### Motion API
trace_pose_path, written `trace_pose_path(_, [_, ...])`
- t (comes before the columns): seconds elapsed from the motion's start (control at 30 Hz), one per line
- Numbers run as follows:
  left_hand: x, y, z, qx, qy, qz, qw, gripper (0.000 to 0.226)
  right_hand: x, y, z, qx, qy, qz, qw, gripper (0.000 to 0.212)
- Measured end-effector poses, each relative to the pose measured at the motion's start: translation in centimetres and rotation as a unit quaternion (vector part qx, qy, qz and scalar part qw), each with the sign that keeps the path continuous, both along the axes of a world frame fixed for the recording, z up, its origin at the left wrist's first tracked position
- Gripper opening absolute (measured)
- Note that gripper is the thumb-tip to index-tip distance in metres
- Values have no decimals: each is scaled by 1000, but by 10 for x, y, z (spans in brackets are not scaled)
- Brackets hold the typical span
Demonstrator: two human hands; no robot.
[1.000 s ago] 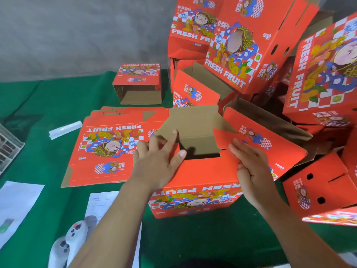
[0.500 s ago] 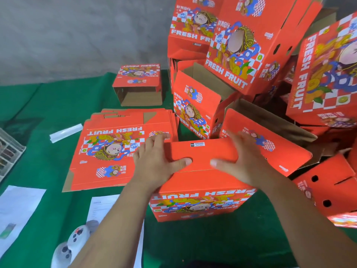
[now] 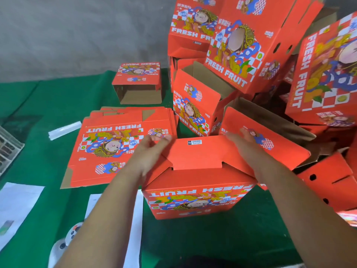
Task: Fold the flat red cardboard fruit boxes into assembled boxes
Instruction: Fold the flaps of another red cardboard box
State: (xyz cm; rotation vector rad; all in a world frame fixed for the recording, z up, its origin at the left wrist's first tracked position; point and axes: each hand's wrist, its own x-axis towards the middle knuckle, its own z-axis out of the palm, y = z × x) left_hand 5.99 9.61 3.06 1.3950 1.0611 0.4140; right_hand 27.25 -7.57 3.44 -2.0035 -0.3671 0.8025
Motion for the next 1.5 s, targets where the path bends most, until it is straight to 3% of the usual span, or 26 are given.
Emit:
trace_pose_path(0.1, [-3,-4,6,-32,-10,-1,999,34,-4,-15,5,10,68,20,997,40])
trace_pose_path(0.2, [-7,-18,14,-11,-54,30,998,28,-12,-28,19,68,-7,25,997,32])
trace_pose_path(0.3, [-16,-39,22,-41,-150,77,985,8,-13,-49,40,109,-87,24,990,42])
trace_pose_path(0.37, [-24,-47,32,-94,-223,115,963,21,-10,-62,52,153,-146,26,977,46])
trace_pose_path(0.43, [-30,-46,41,-204,-271,108,934,23,-8,-70,62,184,-215,22,959,51])
trace_pose_path(0.53, [-36,-43,47,-300,-201,53,931,28,-13,-64,61,232,-252,29,939,45])
trace_pose_path(0.6, [-37,-45,41,-301,-152,21,941,43,-18,-57,51,291,-161,-7,943,41])
trace_pose_path(0.7, [-43,-46,20,-198,-179,22,963,106,-11,-59,33,290,134,-84,944,66])
trace_pose_path(0.73, [-48,-47,14,-153,-192,10,969,114,-6,-64,26,259,225,-64,937,69])
trace_pose_path(0.8, [-54,-46,9,-71,-218,-28,973,98,-6,-72,11,184,346,-20,920,68])
trace_pose_path(0.9, [-57,-38,3,-33,-279,-31,959,82,-17,-77,-17,137,381,-11,914,60])
trace_pose_path(1.0, [-60,-27,2,-93,-182,-24,979,106,-31,-75,-31,190,336,20,922,65])
trace_pose_path(1.1, [-64,-26,-6,-127,-102,-52,985,97,-32,-72,-25,204,233,97,946,61])
trace_pose_path(1.27, [-56,-36,-22,-37,-171,-1,985,62,-9,-63,-12,195,103,131,967,69])
trace_pose_path(1.33, [-51,-38,-26,-1,-185,5,983,51,-6,-61,-9,183,-1,161,970,66])
trace_pose_path(1.4, [-46,-39,-33,27,-203,1,979,54,-6,-56,-10,175,-75,180,965,65])
trace_pose_path(1.5, [-40,-37,-41,87,-178,19,980,58,-6,-47,-15,210,-92,162,960,66])
